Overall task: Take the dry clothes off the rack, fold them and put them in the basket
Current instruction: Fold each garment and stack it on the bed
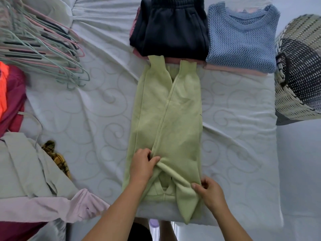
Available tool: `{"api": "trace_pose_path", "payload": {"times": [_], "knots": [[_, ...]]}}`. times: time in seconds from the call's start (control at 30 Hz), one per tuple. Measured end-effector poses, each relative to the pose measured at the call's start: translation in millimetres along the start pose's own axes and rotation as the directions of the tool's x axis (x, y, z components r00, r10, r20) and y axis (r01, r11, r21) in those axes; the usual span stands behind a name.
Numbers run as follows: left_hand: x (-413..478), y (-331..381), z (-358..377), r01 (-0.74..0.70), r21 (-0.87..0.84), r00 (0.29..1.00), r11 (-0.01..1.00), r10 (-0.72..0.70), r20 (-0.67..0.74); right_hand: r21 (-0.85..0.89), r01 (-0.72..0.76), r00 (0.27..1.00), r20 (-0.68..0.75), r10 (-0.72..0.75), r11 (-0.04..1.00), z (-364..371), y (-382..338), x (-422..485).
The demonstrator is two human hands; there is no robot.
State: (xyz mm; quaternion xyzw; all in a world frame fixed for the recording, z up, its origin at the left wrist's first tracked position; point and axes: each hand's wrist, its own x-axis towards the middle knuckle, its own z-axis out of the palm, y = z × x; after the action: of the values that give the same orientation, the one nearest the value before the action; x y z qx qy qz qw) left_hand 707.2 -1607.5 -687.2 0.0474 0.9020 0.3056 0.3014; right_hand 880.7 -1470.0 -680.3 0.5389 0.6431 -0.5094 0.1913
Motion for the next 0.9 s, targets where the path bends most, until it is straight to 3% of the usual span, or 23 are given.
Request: {"api": "trace_pose_path", "payload": {"times": [0.07,0.13,0.23,0.27,0.33,0.4,0.43,0.6,0.8,0.9], "knots": [[-3.3,1.7,-2.0,-0.005,-0.118,1.0,0.993,0.008,0.028,-0.007,0.022,0.999,-0.031,-0.022,1.0,-0.5,0.9,-3.7],[-7.8,-2.4,-9.6,0.005,-0.211,0.998,0.978,-0.018,-0.058,-0.019,0.078,0.992,-0.099,-0.079,0.997,2.9,3.0,-4.3],[-19.9,-30.4,-25.5,0.133,-0.013,0.957,0.991,-0.131,-0.26,0.068,0.101,0.986,-0.139,-0.091,0.993,7.5,2.7,-10.0],[-26.9,-38.6,-30.5,0.216,-0.025,0.95,0.976,-0.216,-0.227,0.123,0.065,0.994,-0.099,-0.053,0.99,9.2,2.2,-12.1],[-44.4,-49.5,-35.4,0.331,-0.123,0.943,0.936,-0.333,0.006,0.16,0.005,1.0,-0.018,-0.003,0.987,11.3,3.2,-15.4],[-58.1,-53.5,-37.9,0.375,-0.228,0.916,0.898,-0.322,0.238,0.191,-0.049,0.997,0.062,0.038,0.98,9.6,5.8,-15.4],[-62.1,-56.3,-39.3,0.394,-0.3,0.906,0.869,-0.312,0.287,0.232,-0.082,0.992,0.115,0.056,0.969,6.9,6.5,-16.6],[-85.8,-66.0,-56.3,0.468,-0.439,0.87,0.767,-0.313,0.381,0.271,-0.204,0.938,0.328,0.109,0.941,-11.3,9.4,-39.5],[-87.1,-38.1,-85.6,0.459,-0.544,0.886,0.703,-0.317,0.338,0.417,-0.036,0.986,0.163,-0.036,0.908,-39.9,-27.0,-49.4],[-56.9,-2.9,-108.5,0.351,-0.607,0.929,0.713,-0.186,0.319,0.485,-0.022,0.971,0.22,-0.097,0.874,-60.6,-73.0,-36.3]]}}
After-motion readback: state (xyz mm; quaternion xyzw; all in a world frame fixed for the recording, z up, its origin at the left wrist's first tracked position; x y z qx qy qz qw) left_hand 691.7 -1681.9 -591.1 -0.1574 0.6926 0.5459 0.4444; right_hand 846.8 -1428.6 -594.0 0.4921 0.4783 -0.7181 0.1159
